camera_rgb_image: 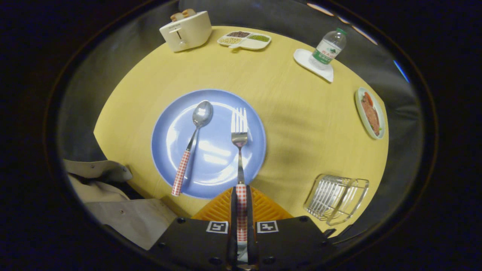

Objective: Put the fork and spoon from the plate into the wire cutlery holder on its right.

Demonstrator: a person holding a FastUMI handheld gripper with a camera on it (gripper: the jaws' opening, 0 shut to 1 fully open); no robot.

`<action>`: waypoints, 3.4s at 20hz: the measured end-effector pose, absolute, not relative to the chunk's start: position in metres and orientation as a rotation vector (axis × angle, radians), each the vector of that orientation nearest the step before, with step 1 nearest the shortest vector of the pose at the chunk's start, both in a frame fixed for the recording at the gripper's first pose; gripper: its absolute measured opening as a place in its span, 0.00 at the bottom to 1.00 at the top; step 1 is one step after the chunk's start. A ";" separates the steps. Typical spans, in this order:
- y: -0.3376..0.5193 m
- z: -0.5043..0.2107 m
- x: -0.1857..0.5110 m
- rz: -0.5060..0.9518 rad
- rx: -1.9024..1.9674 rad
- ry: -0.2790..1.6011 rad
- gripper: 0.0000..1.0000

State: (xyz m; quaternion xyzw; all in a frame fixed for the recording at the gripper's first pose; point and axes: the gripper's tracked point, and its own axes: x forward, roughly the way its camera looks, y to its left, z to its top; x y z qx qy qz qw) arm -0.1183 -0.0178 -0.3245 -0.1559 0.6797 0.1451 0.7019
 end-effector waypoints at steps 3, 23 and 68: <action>-0.041 -0.307 -0.113 0.296 -0.389 1.501 0.14; -0.216 -0.243 -0.126 0.140 -0.495 1.672 0.13; -0.177 -0.260 -0.116 0.194 -0.246 1.639 0.99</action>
